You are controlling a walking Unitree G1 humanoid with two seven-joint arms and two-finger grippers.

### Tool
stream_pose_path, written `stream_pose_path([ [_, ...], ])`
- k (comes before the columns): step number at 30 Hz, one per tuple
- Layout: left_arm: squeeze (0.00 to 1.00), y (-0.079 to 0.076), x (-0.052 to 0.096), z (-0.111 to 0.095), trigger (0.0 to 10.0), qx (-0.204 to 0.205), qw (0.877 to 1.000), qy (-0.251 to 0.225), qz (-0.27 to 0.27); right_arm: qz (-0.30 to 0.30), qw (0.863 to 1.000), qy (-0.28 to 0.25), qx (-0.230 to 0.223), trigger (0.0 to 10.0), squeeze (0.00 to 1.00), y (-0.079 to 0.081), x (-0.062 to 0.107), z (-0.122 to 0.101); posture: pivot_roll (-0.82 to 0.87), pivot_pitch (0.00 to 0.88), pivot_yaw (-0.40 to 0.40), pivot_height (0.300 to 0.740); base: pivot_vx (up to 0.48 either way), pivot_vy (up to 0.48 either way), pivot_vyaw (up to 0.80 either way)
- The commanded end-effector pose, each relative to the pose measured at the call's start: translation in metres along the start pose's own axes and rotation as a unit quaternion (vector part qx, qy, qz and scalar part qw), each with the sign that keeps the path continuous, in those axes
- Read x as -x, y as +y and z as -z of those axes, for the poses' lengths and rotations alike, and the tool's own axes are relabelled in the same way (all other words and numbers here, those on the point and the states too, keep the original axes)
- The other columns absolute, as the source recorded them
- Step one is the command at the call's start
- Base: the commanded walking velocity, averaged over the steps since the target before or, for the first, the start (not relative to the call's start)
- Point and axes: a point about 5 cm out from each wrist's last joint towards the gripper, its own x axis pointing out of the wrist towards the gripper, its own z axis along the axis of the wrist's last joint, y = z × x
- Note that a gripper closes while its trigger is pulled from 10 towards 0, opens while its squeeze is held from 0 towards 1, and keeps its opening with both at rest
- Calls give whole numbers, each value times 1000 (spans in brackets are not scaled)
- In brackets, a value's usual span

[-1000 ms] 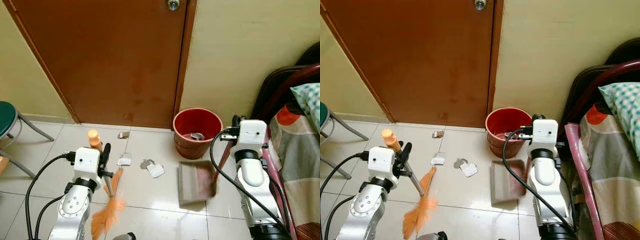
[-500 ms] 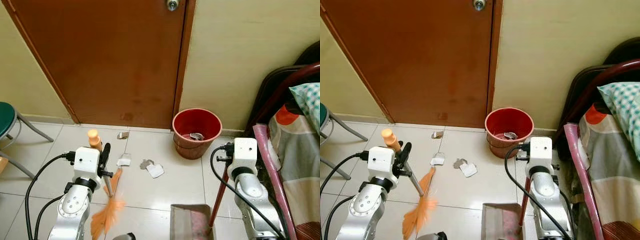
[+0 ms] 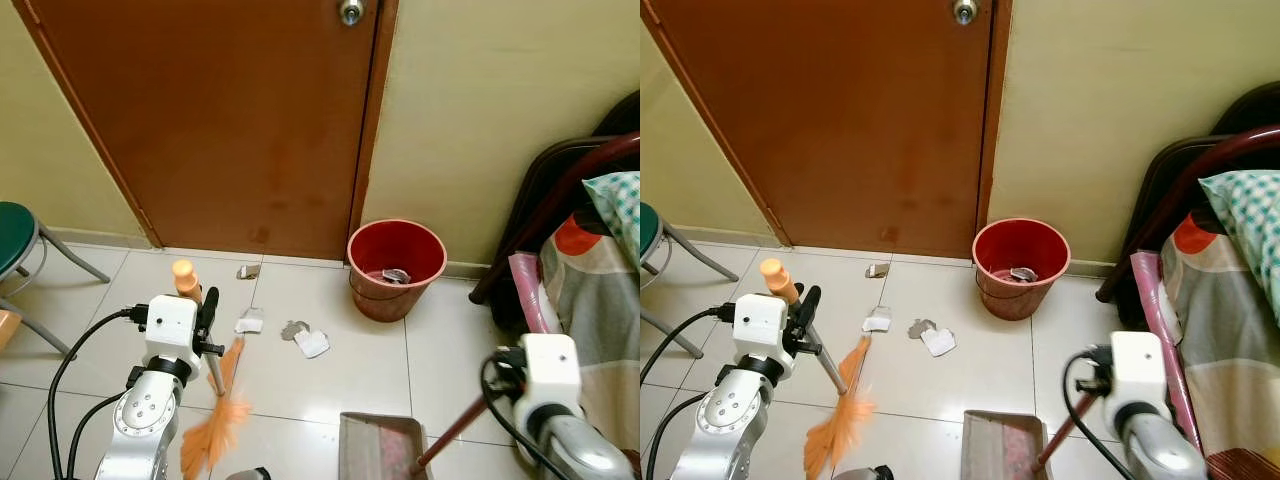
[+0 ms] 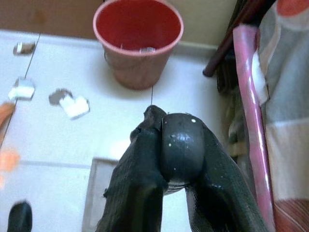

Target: Sweep floor

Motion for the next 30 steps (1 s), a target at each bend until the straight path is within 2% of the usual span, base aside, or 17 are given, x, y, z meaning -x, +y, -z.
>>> stream_pose_path([
  [1,0,-1,1,3,10000,5,1000,11,7,-9,994,111,-12,10000,0,-2,4,35,38,159,19,740,0,0,0],
  [3,0,0,0,3,10000,4,1000,12,6,-3,995,94,-15,10000,0,-3,1,27,38,159,20,740,0,0,0],
  [6,0,3,0,3,10000,4,1000,14,2,13,999,20,-48,10000,0,-1,-14,-1,38,160,25,740,0,0,0],
  [7,0,1,0,2,10000,6,1000,13,1,18,998,-32,-59,10000,0,6,-23,-19,42,160,23,740,0,0,0],
  [8,0,1,1,2,10000,7,1000,13,1,19,997,-45,-62,10000,0,8,-25,-24,42,160,23,740,0,0,0],
  [11,0,0,1,0,10000,20,1000,9,-10,65,987,-113,-93,10000,0,17,-33,-48,55,154,24,740,0,0,0],
  [12,0,0,1,0,10000,20,1000,9,-10,65,987,-113,-93,10000,0,17,-33,-48,55,154,24,740,0,0,0],
  [14,0,0,1,-1,10000,26,1000,7,-10,79,982,-145,-89,10000,0,23,-36,-57,56,150,39,740,0,0,0],
  [18,0,1,-1,-3,10000,23,1000,2,-6,106,976,-147,-118,10000,0,27,-44,-50,51,152,42,740,0,137,0],
  [22,0,2,-3,-5,10000,20,1000,-3,-4,112,974,-149,-127,10000,0,29,-46,-49,45,154,41,740,0,306,0],
  [25,0,3,-5,-7,10000,21,1000,-7,-7,115,973,-165,-114,10000,0,31,-49,-52,43,155,38,740,0,334,-723],
  [30,0,3,-5,-7,10000,25,1000,-8,-13,120,971,-168,-118,10000,0,31,-51,-52,45,156,31,740,0,335,-286],
])
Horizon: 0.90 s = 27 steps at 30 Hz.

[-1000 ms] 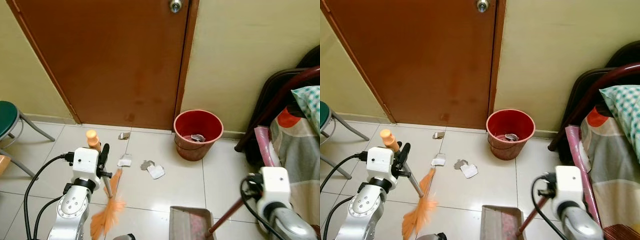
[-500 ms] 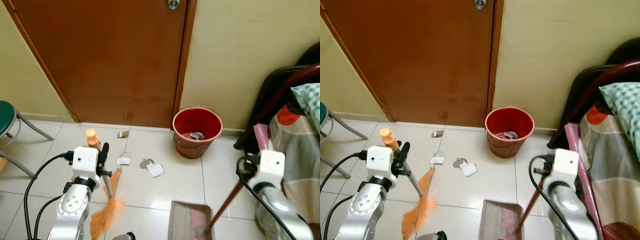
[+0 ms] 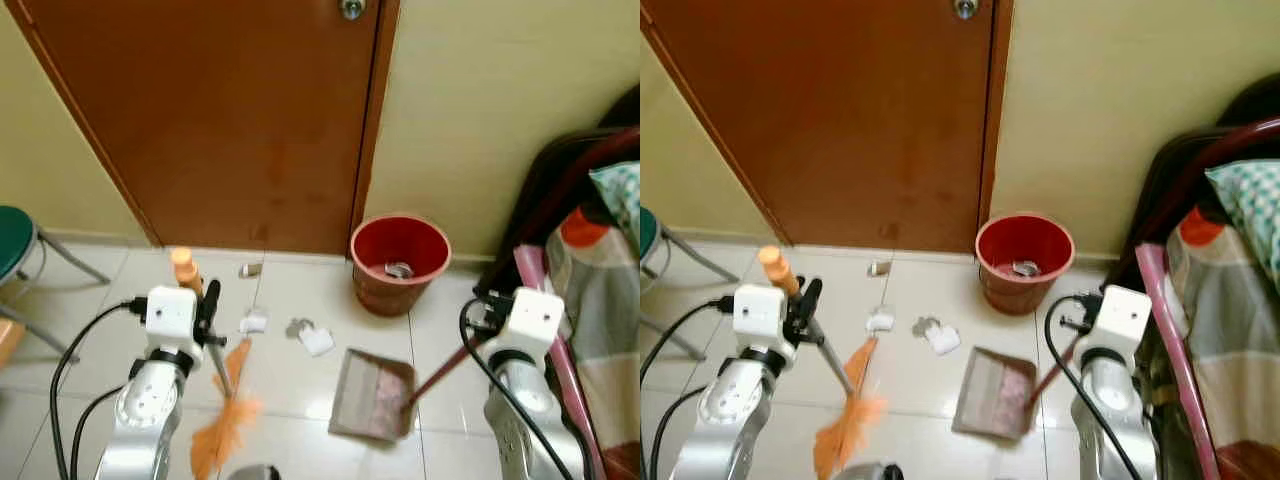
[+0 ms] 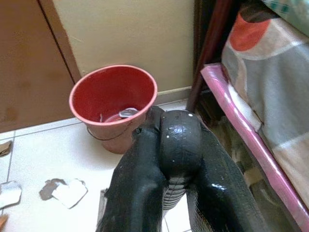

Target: Sweep floor

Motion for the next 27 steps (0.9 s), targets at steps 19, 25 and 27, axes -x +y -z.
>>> stream_pose_path([
  [19,0,-2,3,0,10000,0,1000,-1,10,18,1000,0,17,10000,0,1,-3,13,44,168,26,740,114,306,-270],
  [25,0,0,2,-4,10000,-9,1000,-8,11,14,999,4,28,10000,0,3,-5,16,49,169,32,740,331,40,-481],
  [27,0,1,2,-5,10000,-11,1000,-10,10,15,999,4,30,10000,0,2,-6,16,49,169,32,740,332,0,-447],
])
